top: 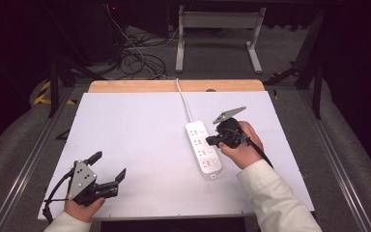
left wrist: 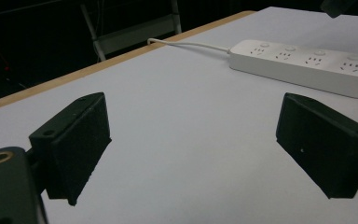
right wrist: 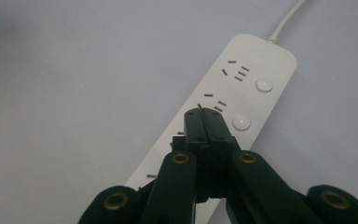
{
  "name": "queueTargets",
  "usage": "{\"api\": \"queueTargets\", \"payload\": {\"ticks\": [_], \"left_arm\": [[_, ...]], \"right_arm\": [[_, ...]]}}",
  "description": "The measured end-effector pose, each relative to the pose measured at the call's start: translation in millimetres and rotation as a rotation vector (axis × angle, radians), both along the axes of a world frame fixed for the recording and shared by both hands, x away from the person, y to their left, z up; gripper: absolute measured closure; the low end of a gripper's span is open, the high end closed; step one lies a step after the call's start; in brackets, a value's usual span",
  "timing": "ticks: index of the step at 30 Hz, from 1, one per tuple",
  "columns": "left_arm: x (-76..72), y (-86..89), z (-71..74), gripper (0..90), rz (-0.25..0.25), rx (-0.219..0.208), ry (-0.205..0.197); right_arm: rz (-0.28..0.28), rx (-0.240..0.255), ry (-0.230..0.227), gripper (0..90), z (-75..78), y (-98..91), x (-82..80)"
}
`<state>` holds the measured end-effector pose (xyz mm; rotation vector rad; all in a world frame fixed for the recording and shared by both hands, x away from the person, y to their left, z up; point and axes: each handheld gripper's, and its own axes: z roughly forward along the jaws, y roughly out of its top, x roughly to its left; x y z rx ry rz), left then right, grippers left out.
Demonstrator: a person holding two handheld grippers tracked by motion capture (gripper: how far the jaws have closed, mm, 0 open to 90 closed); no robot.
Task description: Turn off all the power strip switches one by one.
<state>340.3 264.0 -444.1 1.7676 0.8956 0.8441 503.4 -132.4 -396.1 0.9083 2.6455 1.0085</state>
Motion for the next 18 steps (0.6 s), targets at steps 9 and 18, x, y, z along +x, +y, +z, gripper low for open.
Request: {"api": "queueTargets", "payload": {"ticks": [9,18], "left_arm": [[0.2,0.1,-0.1,10.5,-0.001,0.001,0.000],[0.4,-0.1,-0.2,10.5,-0.006,0.005,0.001]], "right_arm": [[-0.040,-0.034,0.013,90.0,-9.9,0.2,18.2],[-0.053,-0.075,0.056,90.0,-21.8,2.3,27.8]]}}
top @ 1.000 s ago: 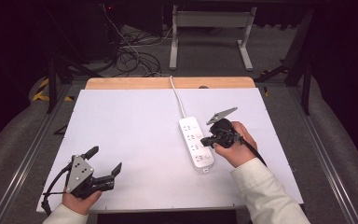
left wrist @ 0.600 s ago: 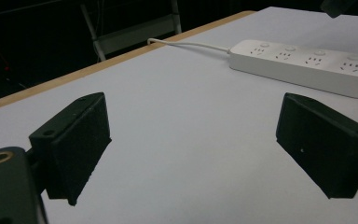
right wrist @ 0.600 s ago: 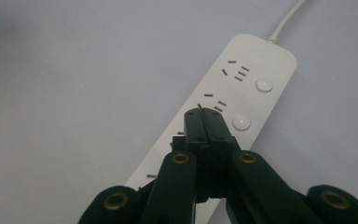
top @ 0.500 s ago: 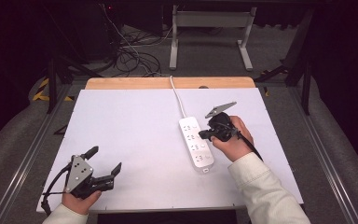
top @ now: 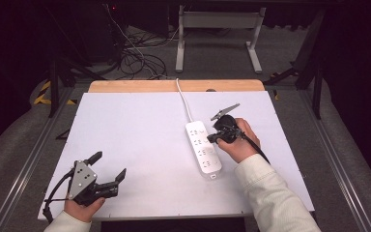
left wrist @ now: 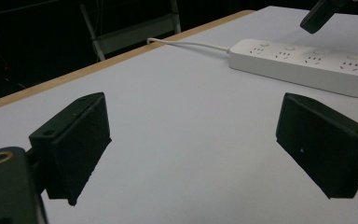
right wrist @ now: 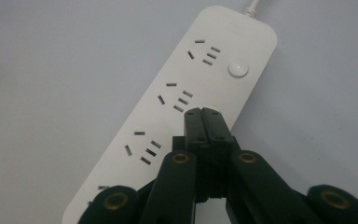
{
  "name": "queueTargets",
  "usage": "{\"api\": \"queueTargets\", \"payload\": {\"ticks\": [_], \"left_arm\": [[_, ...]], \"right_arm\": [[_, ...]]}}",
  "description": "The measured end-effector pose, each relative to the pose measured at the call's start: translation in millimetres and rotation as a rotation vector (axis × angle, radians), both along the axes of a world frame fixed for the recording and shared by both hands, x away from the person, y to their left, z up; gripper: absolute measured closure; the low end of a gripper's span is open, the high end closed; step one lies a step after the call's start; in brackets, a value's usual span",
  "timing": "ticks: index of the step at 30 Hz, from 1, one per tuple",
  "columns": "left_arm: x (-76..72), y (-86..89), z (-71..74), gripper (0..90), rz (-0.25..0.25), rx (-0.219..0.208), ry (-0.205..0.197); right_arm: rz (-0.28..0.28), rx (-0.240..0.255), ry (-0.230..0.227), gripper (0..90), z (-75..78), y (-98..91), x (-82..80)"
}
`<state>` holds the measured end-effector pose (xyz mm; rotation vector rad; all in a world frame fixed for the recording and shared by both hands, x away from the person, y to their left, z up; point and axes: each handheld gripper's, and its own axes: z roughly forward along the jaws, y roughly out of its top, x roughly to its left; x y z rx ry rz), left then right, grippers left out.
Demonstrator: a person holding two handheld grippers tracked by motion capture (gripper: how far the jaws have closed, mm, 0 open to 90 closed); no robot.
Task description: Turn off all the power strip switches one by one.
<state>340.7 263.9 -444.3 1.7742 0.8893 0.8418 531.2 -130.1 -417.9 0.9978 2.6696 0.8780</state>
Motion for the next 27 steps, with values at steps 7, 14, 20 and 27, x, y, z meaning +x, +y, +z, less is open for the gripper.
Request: {"api": "queueTargets", "payload": {"ticks": [7,14,20,27], "left_arm": [[-0.1,-0.5,0.0,10.5,0.000,0.000,0.000],[-0.2,-0.3,0.1,10.5,0.001,0.000,-0.001],[-0.1,-0.6,0.0,10.5,0.001,0.001,0.000],[0.0,-0.5,0.0,10.5,-0.001,0.004,-0.001]], "right_arm": [[0.002,-0.020,0.016,90.0,-5.5,3.6,2.1],[0.012,-0.028,0.031,90.0,-7.9,5.2,1.1],[0.028,-0.046,0.058,90.0,-9.7,6.3,0.0],[0.040,-0.074,0.085,90.0,-12.4,8.1,-1.5]]}}
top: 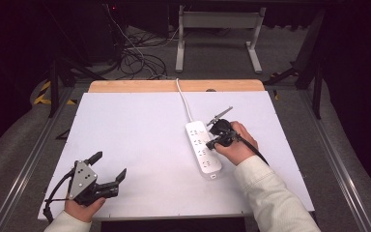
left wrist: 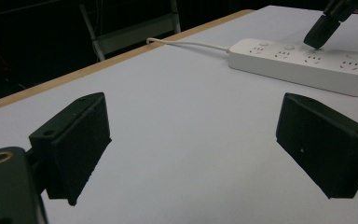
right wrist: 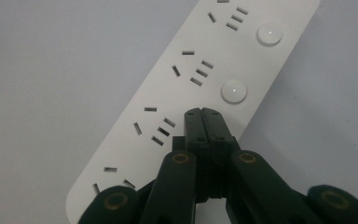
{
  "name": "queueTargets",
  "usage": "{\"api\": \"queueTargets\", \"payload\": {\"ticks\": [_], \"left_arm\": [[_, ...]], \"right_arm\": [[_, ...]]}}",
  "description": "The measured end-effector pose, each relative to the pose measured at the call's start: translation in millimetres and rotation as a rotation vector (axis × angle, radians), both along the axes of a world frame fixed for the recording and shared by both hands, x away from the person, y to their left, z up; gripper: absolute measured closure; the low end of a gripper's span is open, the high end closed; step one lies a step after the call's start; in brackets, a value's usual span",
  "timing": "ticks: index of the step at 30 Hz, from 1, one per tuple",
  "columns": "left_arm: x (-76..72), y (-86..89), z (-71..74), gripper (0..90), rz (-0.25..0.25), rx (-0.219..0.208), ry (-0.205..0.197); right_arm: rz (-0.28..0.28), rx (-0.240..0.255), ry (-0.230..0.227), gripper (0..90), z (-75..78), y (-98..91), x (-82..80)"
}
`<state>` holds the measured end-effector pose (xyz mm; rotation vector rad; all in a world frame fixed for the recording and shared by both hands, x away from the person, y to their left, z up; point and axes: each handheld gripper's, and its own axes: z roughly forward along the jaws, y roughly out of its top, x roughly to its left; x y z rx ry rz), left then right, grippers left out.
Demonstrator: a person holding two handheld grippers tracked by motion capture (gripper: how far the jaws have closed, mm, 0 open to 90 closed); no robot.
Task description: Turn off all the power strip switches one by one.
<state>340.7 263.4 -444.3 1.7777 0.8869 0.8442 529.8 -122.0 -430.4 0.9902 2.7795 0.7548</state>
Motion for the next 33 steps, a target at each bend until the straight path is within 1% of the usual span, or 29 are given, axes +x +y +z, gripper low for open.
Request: {"api": "queueTargets", "payload": {"ticks": [5,14,17,21,24,28,33], "left_arm": [[-0.1,0.0,0.0,10.5,0.002,-0.002,0.000],[-0.2,-0.4,-0.1,10.6,0.002,-0.003,0.001],[-0.3,-0.5,-0.1,10.5,0.001,-0.001,0.002],[-0.2,-0.6,-0.2,10.5,0.001,0.000,0.001],[-0.2,-0.7,-0.2,10.5,0.002,0.000,0.001],[-1.1,-0.6,0.1,10.5,0.002,-0.002,-0.001],[-1.0,0.6,0.0,10.5,0.002,-0.006,0.001]], "right_arm": [[-0.001,-0.008,0.013,90.0,-0.9,0.0,-0.1],[0.004,-0.031,0.007,90.0,-3.1,2.7,-1.5],[0.000,-0.028,0.008,90.0,-3.3,2.3,-1.8],[-0.008,-0.020,0.022,90.0,-3.4,2.5,-1.8],[-0.009,-0.014,0.021,90.0,-4.2,5.0,-2.4],[-0.014,-0.036,0.021,90.0,-3.4,9.0,-2.6],[-0.026,-0.024,0.036,90.0,-3.6,7.5,-1.4]]}}
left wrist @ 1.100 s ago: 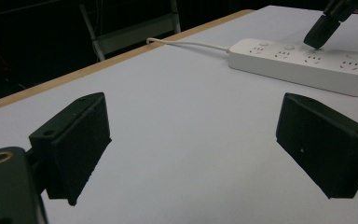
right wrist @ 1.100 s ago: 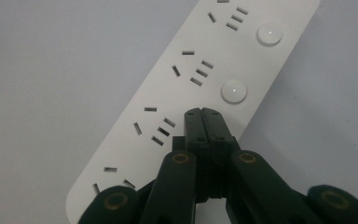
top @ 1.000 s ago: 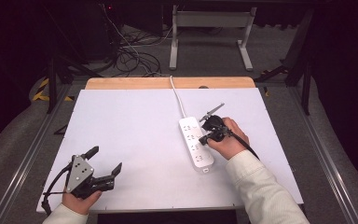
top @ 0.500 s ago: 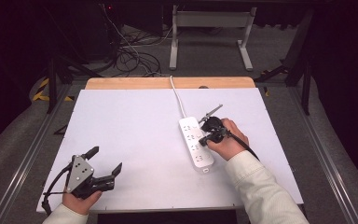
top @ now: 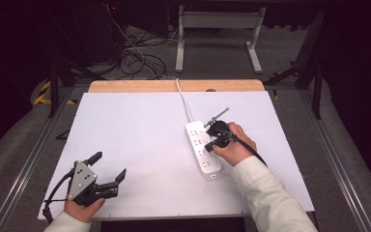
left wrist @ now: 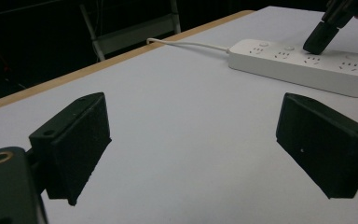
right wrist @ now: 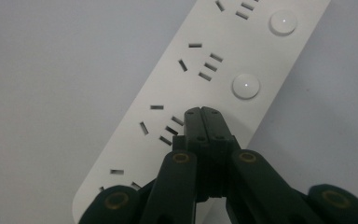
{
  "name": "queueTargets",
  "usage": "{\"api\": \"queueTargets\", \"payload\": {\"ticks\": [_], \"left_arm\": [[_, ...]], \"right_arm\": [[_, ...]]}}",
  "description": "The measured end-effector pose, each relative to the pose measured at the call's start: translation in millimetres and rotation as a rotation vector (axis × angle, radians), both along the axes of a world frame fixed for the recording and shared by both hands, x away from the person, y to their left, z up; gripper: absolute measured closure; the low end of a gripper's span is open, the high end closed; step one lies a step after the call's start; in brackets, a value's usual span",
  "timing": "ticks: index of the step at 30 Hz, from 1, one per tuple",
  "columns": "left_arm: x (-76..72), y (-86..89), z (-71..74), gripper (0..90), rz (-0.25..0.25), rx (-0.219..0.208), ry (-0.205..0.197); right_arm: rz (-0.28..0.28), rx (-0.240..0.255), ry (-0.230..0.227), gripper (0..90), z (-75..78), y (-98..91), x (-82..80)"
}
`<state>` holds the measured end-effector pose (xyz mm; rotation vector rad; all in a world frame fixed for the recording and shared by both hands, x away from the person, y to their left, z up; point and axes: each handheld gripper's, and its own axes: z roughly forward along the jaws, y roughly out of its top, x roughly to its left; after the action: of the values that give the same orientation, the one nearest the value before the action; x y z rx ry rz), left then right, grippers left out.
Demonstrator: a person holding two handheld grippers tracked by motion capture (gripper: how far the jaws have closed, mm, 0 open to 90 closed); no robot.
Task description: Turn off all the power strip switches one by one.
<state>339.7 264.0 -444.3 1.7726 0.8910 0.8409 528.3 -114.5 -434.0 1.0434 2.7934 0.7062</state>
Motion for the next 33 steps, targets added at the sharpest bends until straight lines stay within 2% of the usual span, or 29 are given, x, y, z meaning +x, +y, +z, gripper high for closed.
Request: {"api": "queueTargets", "payload": {"ticks": [3,11,13,14,15,16,17,18,22,33], "left_arm": [[-0.1,0.1,0.3,10.5,-0.001,0.003,-0.003],[-0.1,-0.5,0.3,10.5,-0.003,0.003,-0.002],[-0.6,-0.6,0.7,10.5,0.000,0.002,-0.006],[-1.0,-0.8,0.8,10.5,0.001,-0.001,-0.007],[-0.7,-0.6,0.8,10.5,0.001,0.001,-0.008],[0.0,-0.5,0.5,10.5,-0.001,0.004,-0.002],[1.1,-0.8,-0.1,10.5,0.001,0.003,0.002],[1.8,-1.0,-0.4,10.5,0.001,0.003,0.003],[1.0,-1.4,0.1,10.5,-0.003,0.008,-0.002],[1.0,-1.3,-0.1,10.5,0.001,0.006,-0.003]], "right_arm": [[0.002,0.001,0.001,90.0,-0.2,-0.4,0.2],[-0.038,0.066,0.028,90.0,-4.2,-9.8,2.1],[-0.028,0.050,0.004,90.0,-2.8,-7.3,0.5],[-0.011,0.062,-0.031,90.0,1.4,-7.4,-1.7],[-0.016,0.086,-0.072,90.0,8.2,-8.5,-4.8],[-0.012,0.161,-0.091,90.0,16.7,-11.7,-6.9],[-0.016,0.200,-0.125,90.0,25.1,-13.4,-9.1],[-0.018,0.190,-0.155,90.0,31.5,-13.5,-10.3],[0.000,0.163,-0.175,90.0,36.2,-11.6,-10.0],[-0.012,0.175,-0.201,90.0,36.6,-12.8,-5.1]]}}
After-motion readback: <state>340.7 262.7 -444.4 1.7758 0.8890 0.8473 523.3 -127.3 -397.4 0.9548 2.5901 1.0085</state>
